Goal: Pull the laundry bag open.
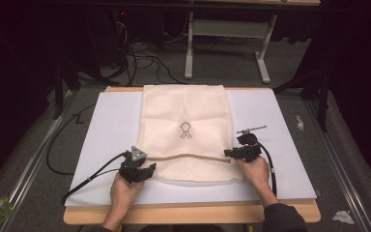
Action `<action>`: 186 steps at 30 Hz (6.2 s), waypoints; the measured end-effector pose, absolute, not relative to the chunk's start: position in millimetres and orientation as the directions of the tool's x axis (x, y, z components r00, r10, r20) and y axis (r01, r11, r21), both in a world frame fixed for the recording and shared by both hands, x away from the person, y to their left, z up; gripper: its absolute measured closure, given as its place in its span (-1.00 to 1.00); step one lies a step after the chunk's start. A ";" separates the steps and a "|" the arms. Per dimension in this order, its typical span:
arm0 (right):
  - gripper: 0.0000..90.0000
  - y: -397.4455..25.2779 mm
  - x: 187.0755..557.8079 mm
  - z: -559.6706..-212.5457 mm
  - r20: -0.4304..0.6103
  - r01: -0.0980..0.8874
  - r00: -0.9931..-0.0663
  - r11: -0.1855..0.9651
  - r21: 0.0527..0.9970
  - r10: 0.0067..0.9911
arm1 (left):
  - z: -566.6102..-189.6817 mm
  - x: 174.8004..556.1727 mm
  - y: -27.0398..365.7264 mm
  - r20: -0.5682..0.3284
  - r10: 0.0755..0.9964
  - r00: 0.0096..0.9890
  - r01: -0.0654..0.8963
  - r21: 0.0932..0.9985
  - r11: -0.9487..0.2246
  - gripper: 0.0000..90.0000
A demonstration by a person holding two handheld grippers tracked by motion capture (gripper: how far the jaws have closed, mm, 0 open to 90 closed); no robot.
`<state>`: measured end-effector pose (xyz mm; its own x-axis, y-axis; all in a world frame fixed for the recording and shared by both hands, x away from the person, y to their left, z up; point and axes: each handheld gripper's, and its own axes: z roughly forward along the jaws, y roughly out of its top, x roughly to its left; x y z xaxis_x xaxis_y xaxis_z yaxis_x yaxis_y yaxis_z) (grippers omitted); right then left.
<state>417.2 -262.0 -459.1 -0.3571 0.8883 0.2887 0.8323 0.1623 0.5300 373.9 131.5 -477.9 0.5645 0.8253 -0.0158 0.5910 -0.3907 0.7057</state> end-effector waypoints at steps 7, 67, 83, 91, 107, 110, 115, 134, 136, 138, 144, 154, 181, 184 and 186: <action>0.66 -266.1 420.6 -462.4 0.344 0.848 -0.347 0.135 0.512 0.873 | -477.4 374.3 131.3 -0.020 0.827 0.561 0.597 0.702 -0.388 0.11; 0.95 -267.9 406.5 -425.2 0.321 0.731 -0.459 0.146 0.667 0.829 | -420.0 383.1 6.9 -0.201 0.583 0.788 0.492 0.773 -0.399 0.21; 0.95 -256.4 406.9 -417.2 0.329 0.713 -0.476 0.139 0.687 0.815 | -427.9 390.7 -16.4 -0.237 0.551 0.800 0.511 0.750 -0.419 0.22; 0.95 -252.3 407.5 -415.8 0.343 0.702 -0.481 0.121 0.702 0.807 | -428.6 392.1 -22.7 -0.251 0.547 0.798 0.516 0.753 -0.407 0.20; 0.95 -238.7 407.8 -413.3 0.352 0.691 -0.503 0.123 0.712 0.789 | -436.2 393.3 -27.9 -0.257 0.554 0.792 0.520 0.759 -0.392 0.21; 0.95 -237.0 407.9 -413.3 0.352 0.690 -0.506 0.125 0.713 0.787 | -438.2 393.9 -29.2 -0.266 0.550 0.791 0.524 0.760 -0.385 0.21; 0.95 -235.0 408.0 -413.7 0.356 0.688 -0.513 0.126 0.715 0.781 | -439.0 391.2 -32.1 -0.244 0.554 0.796 0.503 0.776 -0.381 0.21; 0.95 -230.6 409.0 -416.4 0.355 0.690 -0.529 0.148 0.709 0.771 | -446.2 390.8 -41.2 -0.214 0.517 0.829 0.461 0.785 -0.414 0.37; 0.95 -230.5 409.0 -416.3 0.353 0.689 -0.530 0.148 0.710 0.771 | -446.2 390.7 -41.3 -0.214 0.519 0.827 0.462 0.786 -0.412 0.38; 0.95 -230.8 408.9 -416.1 0.354 0.689 -0.528 0.146 0.710 0.772 | -445.7 391.5 -40.7 -0.221 0.522 0.824 0.468 0.785 -0.406 0.46; 0.95 -232.1 408.4 -415.4 0.354 0.686 -0.526 0.139 0.714 0.773 | -443.8 392.9 -38.9 -0.258 0.506 0.823 0.479 0.793 -0.377 0.54; 0.95 -234.0 408.6 -420.4 0.360 0.697 -0.521 0.143 0.702 0.774 | -453.9 396.3 -34.5 -0.332 0.509 0.794 0.536 0.778 -0.328 0.75; 0.72 -236.0 406.5 -420.2 0.335 0.691 -0.541 0.181 0.700 0.771 | -446.7 398.5 -31.3 -0.334 0.492 0.804 0.532 0.773 -0.346 0.94; 0.64 -236.8 407.5 -421.4 0.338 0.701 -0.539 0.188 0.688 0.771 | -445.7 398.7 -30.6 -0.328 0.491 0.807 0.526 0.776 -0.347 0.95; 0.55 -236.7 408.4 -423.2 0.351 0.713 -0.534 0.187 0.676 0.769 | -445.0 398.9 -30.3 -0.328 0.492 0.807 0.525 0.778 -0.344 0.95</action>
